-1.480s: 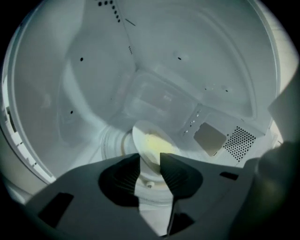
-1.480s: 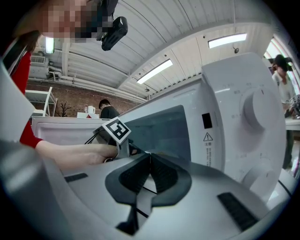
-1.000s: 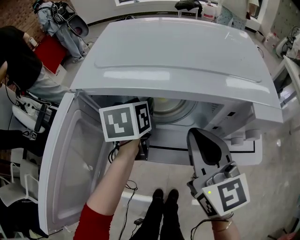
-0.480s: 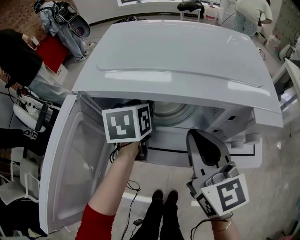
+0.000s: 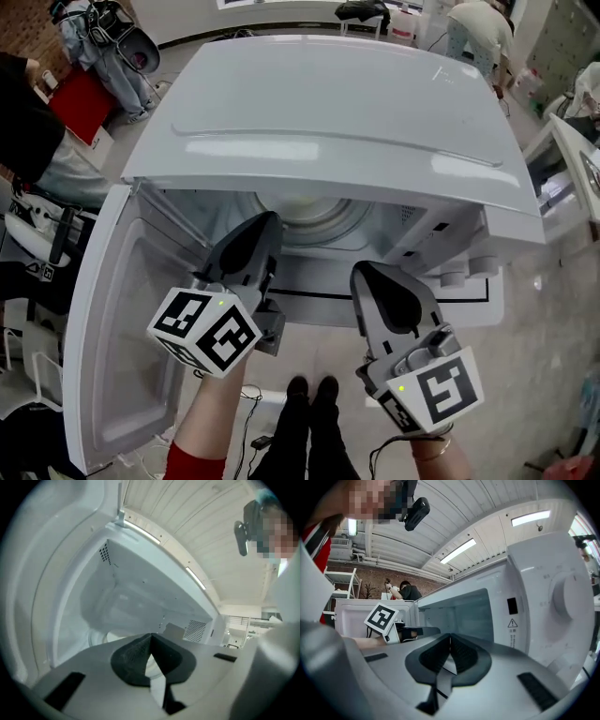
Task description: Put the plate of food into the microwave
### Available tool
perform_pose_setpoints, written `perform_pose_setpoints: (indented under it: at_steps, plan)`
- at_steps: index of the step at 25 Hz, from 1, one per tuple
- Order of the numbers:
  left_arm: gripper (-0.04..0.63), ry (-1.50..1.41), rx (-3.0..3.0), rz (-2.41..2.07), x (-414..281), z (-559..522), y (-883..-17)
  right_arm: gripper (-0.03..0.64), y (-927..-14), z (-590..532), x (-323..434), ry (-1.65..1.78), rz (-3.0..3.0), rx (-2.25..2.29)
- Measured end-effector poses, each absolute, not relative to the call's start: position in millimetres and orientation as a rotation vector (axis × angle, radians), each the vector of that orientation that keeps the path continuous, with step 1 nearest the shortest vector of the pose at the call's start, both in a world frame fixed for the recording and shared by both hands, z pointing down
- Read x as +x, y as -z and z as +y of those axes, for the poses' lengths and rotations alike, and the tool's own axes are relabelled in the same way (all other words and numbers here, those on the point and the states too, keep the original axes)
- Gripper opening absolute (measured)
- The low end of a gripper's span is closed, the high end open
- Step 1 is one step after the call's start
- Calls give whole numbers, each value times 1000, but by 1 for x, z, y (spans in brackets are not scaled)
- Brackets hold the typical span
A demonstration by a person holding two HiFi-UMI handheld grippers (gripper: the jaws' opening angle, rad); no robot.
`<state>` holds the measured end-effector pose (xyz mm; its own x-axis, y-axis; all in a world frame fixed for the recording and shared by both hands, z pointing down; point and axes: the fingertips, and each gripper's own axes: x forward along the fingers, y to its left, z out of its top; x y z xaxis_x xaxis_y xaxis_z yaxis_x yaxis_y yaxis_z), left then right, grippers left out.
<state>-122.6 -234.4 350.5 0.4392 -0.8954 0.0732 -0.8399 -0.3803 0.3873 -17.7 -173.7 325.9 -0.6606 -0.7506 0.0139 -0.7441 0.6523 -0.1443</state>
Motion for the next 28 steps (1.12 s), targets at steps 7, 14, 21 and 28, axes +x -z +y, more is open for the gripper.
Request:
perform_pose_setpoints:
  at_steps: [7,14,21,28]
  plan:
    - [9,212,2378,-1301,-95,-182,-321,15,-301,-139,-3,214,2839,-1244]
    - [8,98,2413,-1222,-71,-125,-302,15,-291,-94,6,403,2862,-1290]
    - [8,21,2412,-1232,-59,-108,-302,15,-301,-74,23,427,2826,-1355]
    - [8,-9,2431,-1261,-49,-94,-299,14,-294,-63,36,413,2788,-1402]
